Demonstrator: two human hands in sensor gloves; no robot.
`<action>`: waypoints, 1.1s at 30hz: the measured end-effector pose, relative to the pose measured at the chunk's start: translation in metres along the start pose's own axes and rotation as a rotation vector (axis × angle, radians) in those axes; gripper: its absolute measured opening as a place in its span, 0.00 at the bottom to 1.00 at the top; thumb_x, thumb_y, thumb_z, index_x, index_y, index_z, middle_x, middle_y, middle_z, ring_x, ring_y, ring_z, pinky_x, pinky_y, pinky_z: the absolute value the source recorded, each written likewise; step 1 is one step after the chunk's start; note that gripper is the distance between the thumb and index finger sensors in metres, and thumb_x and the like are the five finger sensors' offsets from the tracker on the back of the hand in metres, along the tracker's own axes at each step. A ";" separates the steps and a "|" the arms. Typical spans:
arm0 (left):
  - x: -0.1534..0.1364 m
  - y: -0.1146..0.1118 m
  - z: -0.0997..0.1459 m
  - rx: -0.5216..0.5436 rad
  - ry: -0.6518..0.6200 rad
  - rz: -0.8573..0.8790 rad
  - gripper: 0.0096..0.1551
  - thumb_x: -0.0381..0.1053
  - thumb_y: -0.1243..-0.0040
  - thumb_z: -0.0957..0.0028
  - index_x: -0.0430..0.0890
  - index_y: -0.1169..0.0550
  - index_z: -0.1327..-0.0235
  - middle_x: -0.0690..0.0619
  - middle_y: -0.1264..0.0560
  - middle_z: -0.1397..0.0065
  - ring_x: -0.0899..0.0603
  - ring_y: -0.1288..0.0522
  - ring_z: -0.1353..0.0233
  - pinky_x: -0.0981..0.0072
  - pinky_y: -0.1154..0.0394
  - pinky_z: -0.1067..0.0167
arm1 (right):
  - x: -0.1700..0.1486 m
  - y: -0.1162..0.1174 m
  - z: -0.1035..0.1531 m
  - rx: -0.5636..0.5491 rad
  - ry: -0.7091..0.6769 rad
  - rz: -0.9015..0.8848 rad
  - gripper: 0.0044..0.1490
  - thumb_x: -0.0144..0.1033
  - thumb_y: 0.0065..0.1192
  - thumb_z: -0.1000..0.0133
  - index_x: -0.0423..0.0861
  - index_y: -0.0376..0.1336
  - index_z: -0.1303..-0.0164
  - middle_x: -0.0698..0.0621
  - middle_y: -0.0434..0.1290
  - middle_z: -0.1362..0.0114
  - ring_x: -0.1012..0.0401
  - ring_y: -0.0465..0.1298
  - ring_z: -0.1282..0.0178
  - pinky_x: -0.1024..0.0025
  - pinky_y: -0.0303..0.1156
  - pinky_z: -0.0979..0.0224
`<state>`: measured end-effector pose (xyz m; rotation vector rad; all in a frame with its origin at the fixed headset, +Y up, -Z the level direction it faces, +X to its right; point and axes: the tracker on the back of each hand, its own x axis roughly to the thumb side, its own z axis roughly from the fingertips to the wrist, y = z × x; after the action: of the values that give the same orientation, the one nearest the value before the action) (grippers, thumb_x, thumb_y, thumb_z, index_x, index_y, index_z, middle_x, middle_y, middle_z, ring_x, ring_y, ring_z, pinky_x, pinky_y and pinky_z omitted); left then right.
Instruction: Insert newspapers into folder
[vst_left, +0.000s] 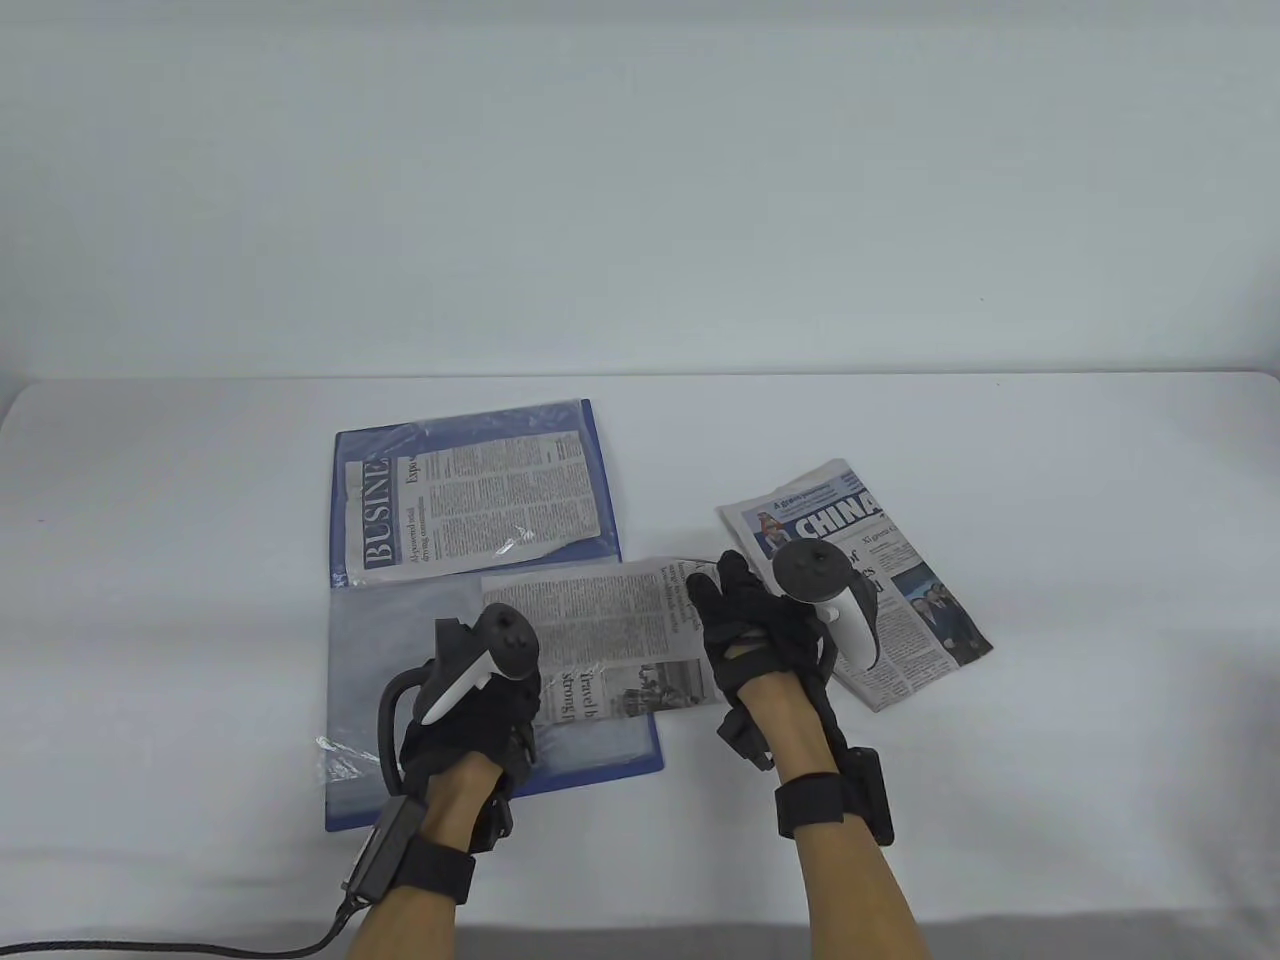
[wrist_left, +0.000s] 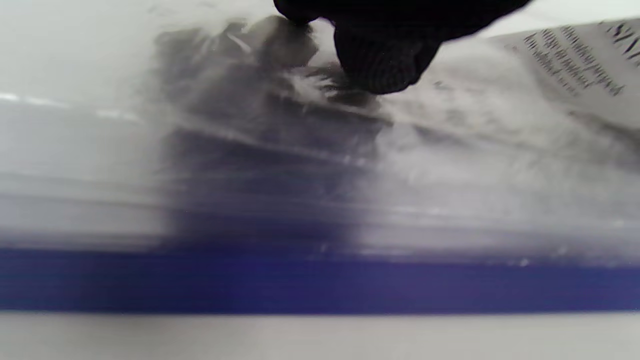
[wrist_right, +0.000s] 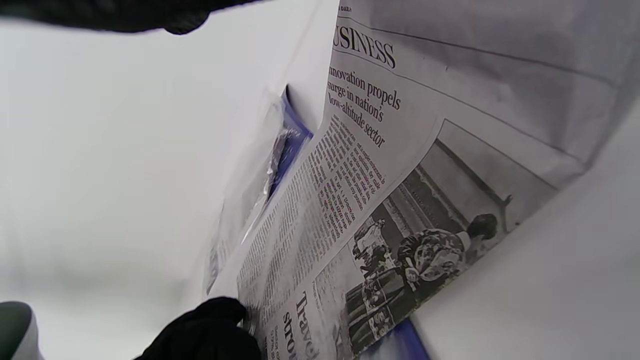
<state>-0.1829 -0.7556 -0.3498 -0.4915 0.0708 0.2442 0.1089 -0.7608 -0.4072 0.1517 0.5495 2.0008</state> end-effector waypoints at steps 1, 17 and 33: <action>-0.001 0.001 0.001 0.008 -0.018 0.031 0.23 0.54 0.46 0.37 0.59 0.32 0.29 0.54 0.54 0.08 0.36 0.66 0.09 0.34 0.57 0.13 | 0.000 0.002 -0.001 0.014 -0.005 -0.014 0.54 0.53 0.46 0.35 0.32 0.29 0.21 0.28 0.33 0.23 0.31 0.48 0.24 0.29 0.48 0.31; 0.008 -0.008 -0.009 -0.056 0.033 -0.113 0.21 0.56 0.43 0.36 0.64 0.32 0.31 0.51 0.59 0.08 0.34 0.67 0.11 0.33 0.58 0.15 | 0.024 0.063 -0.017 0.173 0.009 0.187 0.53 0.55 0.46 0.36 0.36 0.30 0.18 0.33 0.27 0.21 0.29 0.33 0.23 0.23 0.23 0.40; 0.001 0.011 0.006 0.087 -0.072 0.191 0.23 0.53 0.49 0.38 0.56 0.34 0.30 0.53 0.52 0.09 0.36 0.63 0.09 0.34 0.56 0.13 | 0.031 0.090 -0.023 0.365 -0.017 0.033 0.57 0.60 0.45 0.38 0.37 0.27 0.19 0.33 0.27 0.21 0.31 0.22 0.26 0.25 0.17 0.45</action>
<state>-0.1844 -0.7428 -0.3501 -0.3895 0.0581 0.4442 0.0133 -0.7759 -0.3915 0.4022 0.9024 1.9129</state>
